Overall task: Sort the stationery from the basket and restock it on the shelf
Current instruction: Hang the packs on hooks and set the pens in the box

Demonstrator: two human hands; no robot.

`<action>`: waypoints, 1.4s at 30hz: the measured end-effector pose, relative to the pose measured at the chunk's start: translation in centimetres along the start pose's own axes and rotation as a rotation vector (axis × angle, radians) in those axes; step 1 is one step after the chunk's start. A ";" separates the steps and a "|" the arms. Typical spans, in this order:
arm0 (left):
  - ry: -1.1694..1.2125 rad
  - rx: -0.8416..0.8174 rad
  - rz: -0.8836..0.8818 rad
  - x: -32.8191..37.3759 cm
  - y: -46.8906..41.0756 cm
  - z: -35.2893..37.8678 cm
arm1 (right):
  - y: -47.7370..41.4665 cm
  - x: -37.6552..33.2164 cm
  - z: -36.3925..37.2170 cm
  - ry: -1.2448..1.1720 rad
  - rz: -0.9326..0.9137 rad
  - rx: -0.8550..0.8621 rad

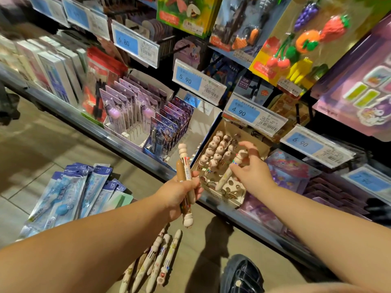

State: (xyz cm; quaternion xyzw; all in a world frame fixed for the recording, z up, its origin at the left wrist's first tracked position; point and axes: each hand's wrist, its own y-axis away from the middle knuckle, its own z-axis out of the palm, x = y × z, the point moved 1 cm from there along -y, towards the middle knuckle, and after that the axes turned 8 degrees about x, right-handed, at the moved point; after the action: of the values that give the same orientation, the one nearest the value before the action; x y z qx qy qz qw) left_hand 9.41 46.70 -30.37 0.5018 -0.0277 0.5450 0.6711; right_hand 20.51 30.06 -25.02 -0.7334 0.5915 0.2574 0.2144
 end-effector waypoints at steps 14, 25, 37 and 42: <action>0.033 -0.030 -0.043 1.1 0.4 -0.6 | -1.3 -1.1 1.0 0.300 -0.096 0.002; -0.007 -0.092 -0.090 1.1 0.7 -0.3 | -1.8 -1.0 1.8 0.407 -0.109 -0.037; -0.065 -0.132 -0.125 0.8 1.0 -0.2 | -0.6 -0.9 1.4 0.377 -0.158 0.016; -0.155 -0.220 -0.163 0.5 1.4 0.1 | 0.6 -2.7 2.2 -0.237 -0.004 -0.294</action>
State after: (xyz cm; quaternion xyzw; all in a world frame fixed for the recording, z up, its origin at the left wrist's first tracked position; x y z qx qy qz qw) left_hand 8.63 46.85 -29.13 0.4666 -0.0983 0.4420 0.7598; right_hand 19.20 33.33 -25.09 -0.7226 0.5168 0.4251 0.1734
